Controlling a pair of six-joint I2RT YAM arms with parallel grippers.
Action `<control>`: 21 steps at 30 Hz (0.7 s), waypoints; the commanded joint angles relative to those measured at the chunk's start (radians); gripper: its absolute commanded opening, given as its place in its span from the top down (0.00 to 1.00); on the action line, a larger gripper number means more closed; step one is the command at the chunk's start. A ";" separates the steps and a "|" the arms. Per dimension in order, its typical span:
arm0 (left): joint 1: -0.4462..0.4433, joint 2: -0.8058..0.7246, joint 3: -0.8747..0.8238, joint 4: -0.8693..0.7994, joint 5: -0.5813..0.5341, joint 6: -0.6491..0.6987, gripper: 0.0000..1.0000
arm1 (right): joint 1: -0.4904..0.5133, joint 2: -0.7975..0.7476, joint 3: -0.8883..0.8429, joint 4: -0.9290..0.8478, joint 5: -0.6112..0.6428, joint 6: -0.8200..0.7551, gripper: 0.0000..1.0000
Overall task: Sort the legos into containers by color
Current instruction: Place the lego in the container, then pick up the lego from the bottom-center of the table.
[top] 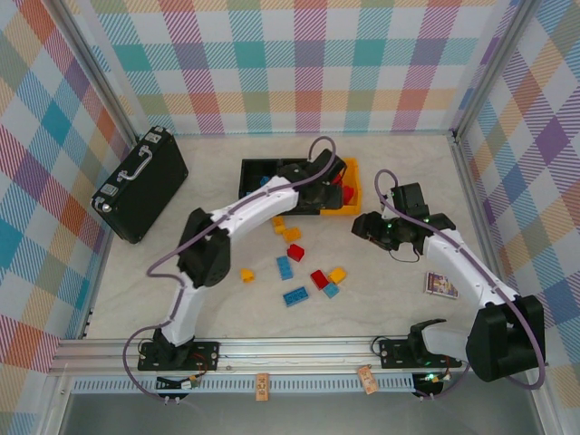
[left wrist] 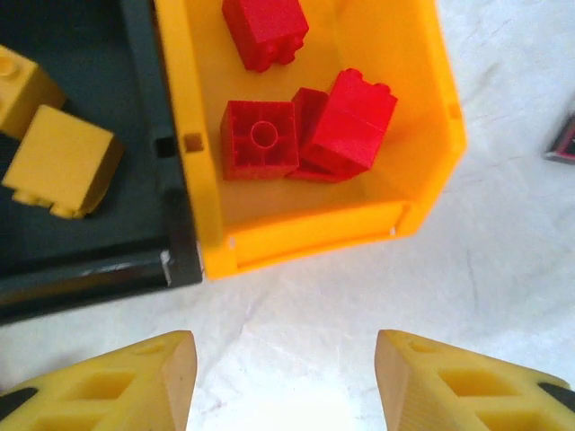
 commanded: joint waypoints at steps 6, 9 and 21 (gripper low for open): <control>0.014 -0.315 -0.411 0.226 0.067 -0.056 0.44 | 0.105 -0.017 0.025 -0.097 0.029 -0.083 0.46; 0.023 -0.408 -0.560 0.263 0.107 -0.074 0.44 | 0.172 0.006 0.038 -0.143 0.095 -0.113 0.45; 0.029 -0.656 -0.976 0.322 0.123 -0.180 0.43 | 0.386 0.162 0.039 -0.195 0.261 -0.168 0.39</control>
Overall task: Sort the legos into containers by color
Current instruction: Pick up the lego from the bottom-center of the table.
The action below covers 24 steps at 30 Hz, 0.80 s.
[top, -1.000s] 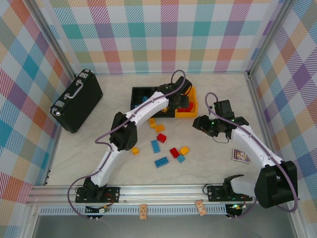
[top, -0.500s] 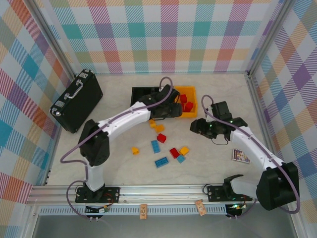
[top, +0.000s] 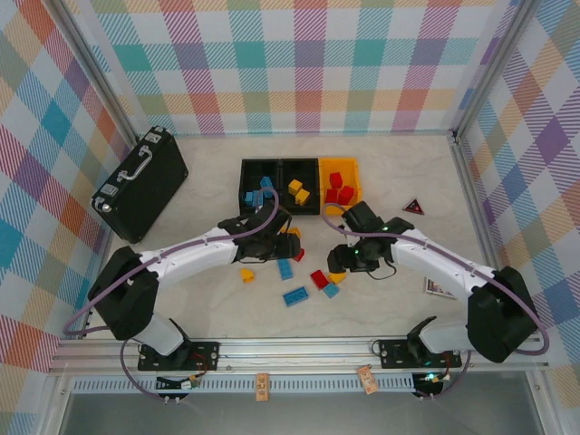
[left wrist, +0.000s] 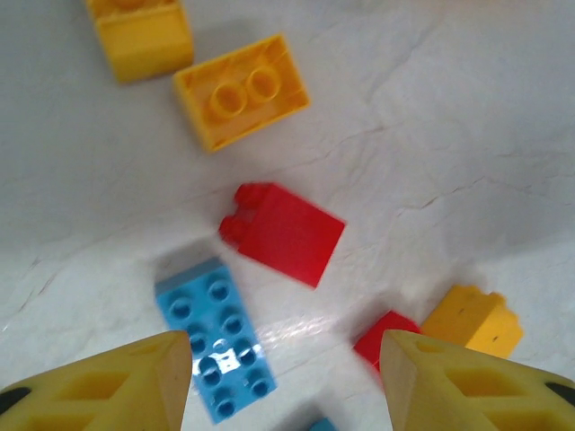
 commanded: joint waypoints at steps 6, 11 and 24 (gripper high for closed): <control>0.011 -0.046 -0.074 0.023 -0.009 -0.064 0.43 | 0.074 0.088 0.024 -0.002 0.083 -0.045 0.38; 0.011 -0.028 -0.073 0.022 -0.015 -0.074 0.43 | 0.084 0.130 0.026 0.016 0.083 -0.057 0.38; 0.011 0.002 -0.076 0.024 -0.017 -0.092 0.43 | 0.085 0.224 0.060 0.033 0.169 -0.043 0.39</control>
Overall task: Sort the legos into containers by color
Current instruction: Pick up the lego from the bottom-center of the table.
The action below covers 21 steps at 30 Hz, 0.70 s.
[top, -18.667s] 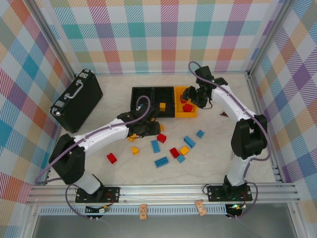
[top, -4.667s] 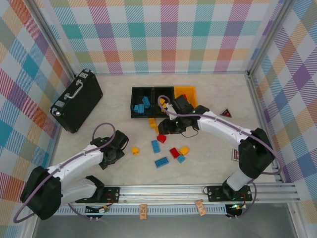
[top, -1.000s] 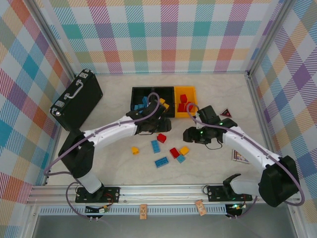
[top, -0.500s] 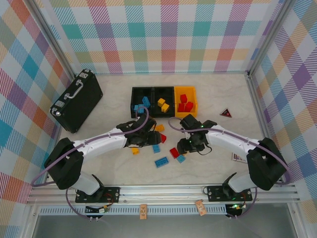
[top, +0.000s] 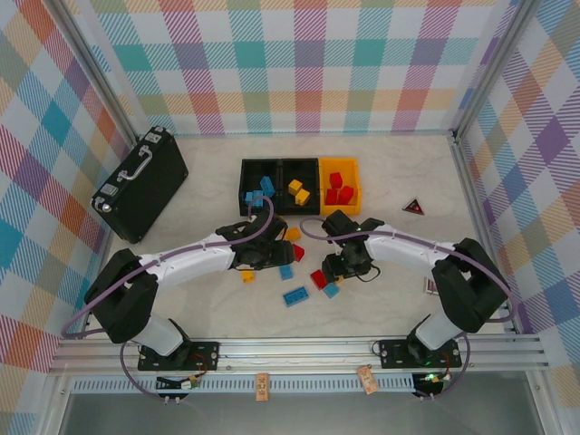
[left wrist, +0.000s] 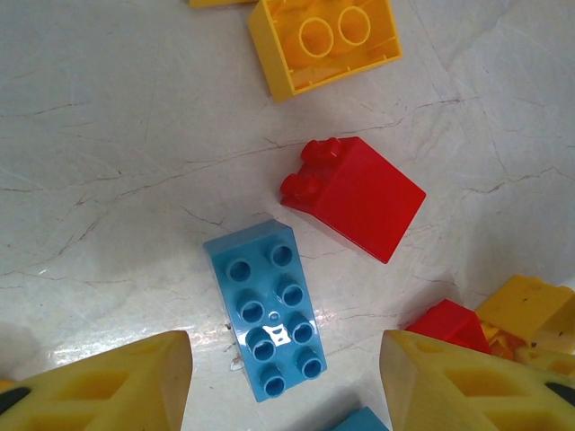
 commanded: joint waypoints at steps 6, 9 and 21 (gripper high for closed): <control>0.011 0.005 -0.017 0.012 -0.009 -0.020 0.43 | -0.006 0.033 0.040 0.020 0.041 0.009 0.47; 0.011 0.004 -0.019 0.013 -0.011 -0.022 0.43 | -0.007 0.045 0.050 0.018 0.040 0.007 0.55; 0.011 -0.039 -0.027 0.008 -0.048 -0.033 0.43 | -0.037 -0.025 0.187 -0.030 0.031 -0.008 0.63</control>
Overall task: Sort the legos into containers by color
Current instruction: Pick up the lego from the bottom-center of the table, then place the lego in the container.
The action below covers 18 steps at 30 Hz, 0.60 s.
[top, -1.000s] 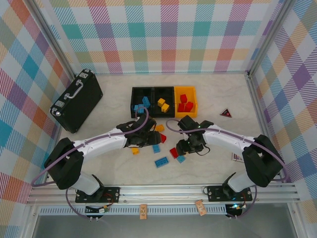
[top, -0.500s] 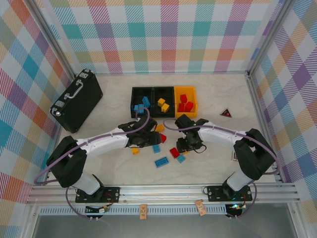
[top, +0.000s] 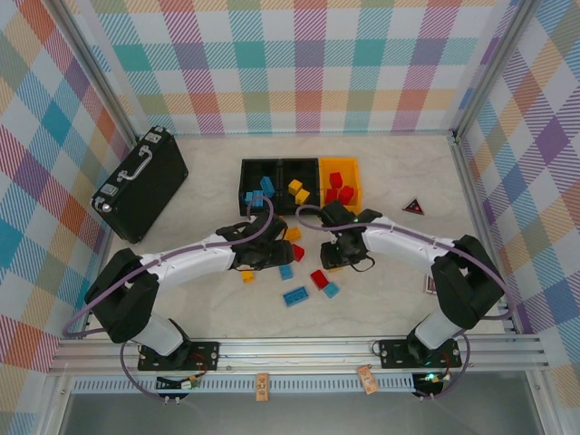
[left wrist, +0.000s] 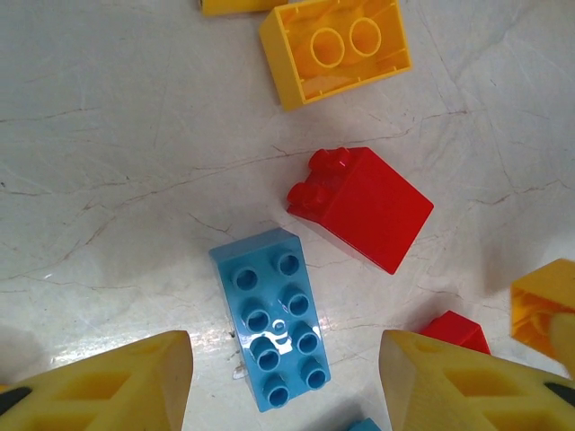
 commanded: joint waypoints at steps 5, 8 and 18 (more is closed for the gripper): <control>0.020 -0.081 -0.035 0.007 -0.058 -0.028 0.43 | -0.066 0.011 0.216 -0.015 -0.026 -0.033 0.63; 0.034 -0.104 -0.045 0.016 -0.065 -0.038 0.43 | -0.089 0.087 0.331 -0.015 -0.033 -0.049 0.63; 0.046 -0.152 -0.054 -0.003 -0.090 -0.050 0.43 | -0.150 0.393 0.750 -0.063 -0.015 -0.074 0.63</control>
